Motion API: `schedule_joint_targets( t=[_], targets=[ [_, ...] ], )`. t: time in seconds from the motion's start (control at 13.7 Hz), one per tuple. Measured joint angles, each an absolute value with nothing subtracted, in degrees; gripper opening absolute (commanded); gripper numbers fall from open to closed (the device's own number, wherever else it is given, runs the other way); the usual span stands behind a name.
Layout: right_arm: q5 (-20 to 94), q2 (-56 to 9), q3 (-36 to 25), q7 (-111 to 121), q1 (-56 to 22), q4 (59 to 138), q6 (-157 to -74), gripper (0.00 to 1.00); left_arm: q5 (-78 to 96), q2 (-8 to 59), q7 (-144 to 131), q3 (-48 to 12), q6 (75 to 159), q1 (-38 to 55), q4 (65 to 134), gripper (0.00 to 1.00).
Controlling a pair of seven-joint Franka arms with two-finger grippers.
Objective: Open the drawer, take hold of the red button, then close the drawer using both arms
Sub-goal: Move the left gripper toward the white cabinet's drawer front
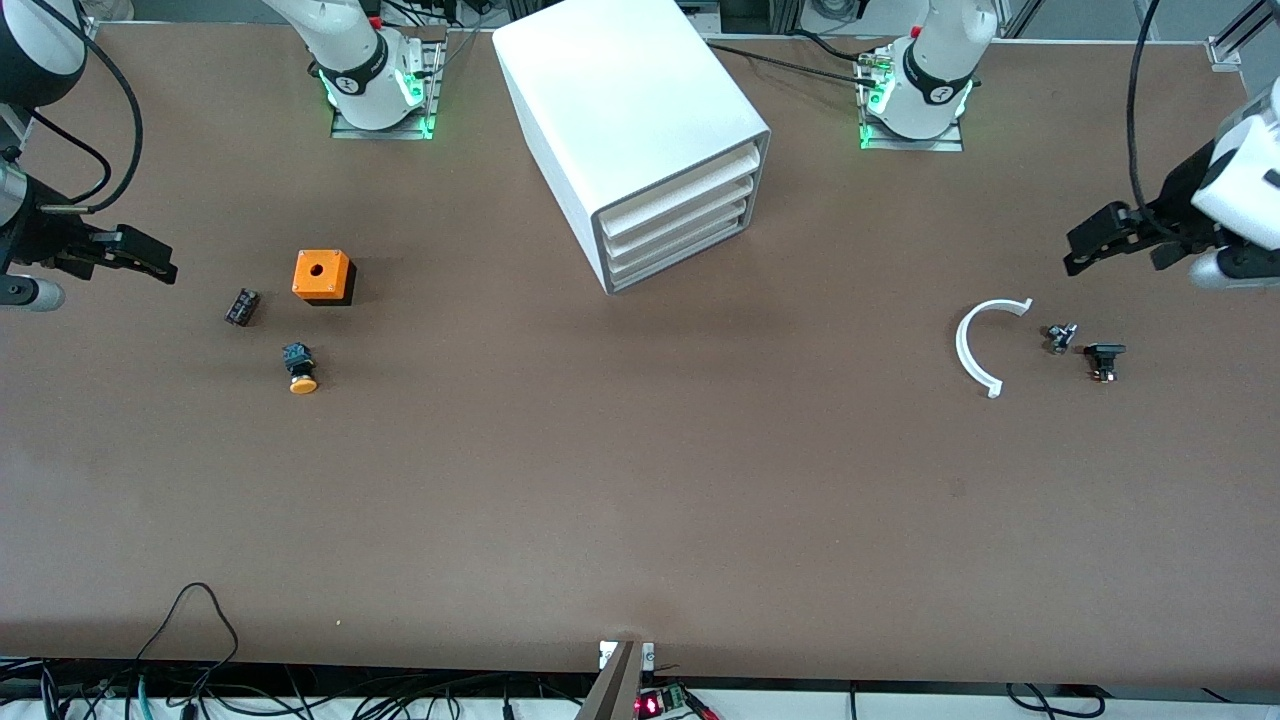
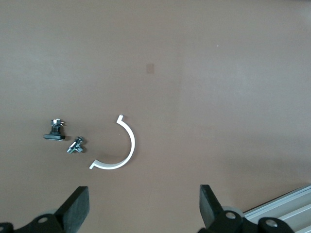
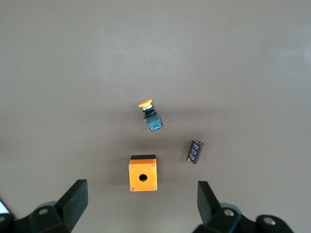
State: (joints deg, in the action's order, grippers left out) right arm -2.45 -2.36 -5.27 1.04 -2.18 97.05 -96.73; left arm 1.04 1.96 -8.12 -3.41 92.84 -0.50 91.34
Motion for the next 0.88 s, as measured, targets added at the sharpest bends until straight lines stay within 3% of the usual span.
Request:
schedule_joint_targets(
  t=[0.58, 0.88],
  targets=[
    [-2.4, -2.4, -5.0, 1.0, -2.3, 97.1, -96.7, 1.0, 1.5, 14.5, -7.9, -3.7, 95.1, 2.2, 93.0, 1.0],
    [-2.4, -2.4, -5.0, 1.0, -2.3, 97.0, -96.7, 1.0, 15.0, 19.8, -0.8, -4.1, 95.0, 3.3, 96.4, 1.0]
  ],
)
